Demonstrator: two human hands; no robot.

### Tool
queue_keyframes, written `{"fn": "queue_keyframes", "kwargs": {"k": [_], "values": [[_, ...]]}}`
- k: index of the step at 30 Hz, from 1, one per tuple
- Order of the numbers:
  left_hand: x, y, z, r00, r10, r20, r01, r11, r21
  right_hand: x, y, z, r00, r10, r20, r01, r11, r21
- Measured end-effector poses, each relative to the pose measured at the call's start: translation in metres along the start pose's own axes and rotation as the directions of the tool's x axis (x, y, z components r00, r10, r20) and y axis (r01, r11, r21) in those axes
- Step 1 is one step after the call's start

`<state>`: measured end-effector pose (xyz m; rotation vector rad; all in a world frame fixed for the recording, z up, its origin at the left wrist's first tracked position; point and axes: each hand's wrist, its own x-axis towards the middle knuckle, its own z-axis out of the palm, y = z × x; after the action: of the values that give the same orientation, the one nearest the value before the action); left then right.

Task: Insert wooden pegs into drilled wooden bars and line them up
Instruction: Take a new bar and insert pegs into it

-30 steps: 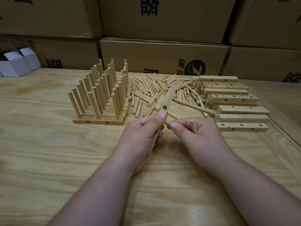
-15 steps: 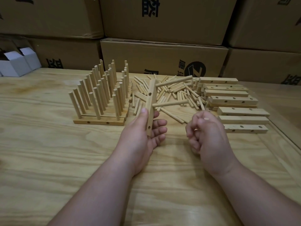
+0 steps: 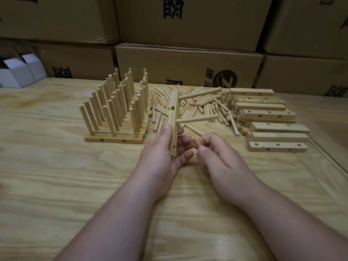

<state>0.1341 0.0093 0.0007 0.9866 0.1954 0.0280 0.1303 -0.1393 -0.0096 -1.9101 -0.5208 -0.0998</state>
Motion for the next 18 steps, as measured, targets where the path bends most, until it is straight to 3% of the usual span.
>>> {"fn": "queue_keyframes", "kwargs": {"k": [7, 18], "values": [[0.0006, -0.0018, -0.0005, 1.000, 0.001, -0.009, -0.001, 0.998, 0.058, -0.0013, -0.0035, 0.0030, 0.995, -0.099, 0.003, 0.099, 0.988, -0.121], [-0.0001, -0.0044, -0.0018, 0.998, 0.035, 0.052, -0.044, 0.981, 0.188, 0.0006, -0.0024, 0.0020, 0.997, -0.052, -0.050, 0.049, 0.996, -0.071]]}}
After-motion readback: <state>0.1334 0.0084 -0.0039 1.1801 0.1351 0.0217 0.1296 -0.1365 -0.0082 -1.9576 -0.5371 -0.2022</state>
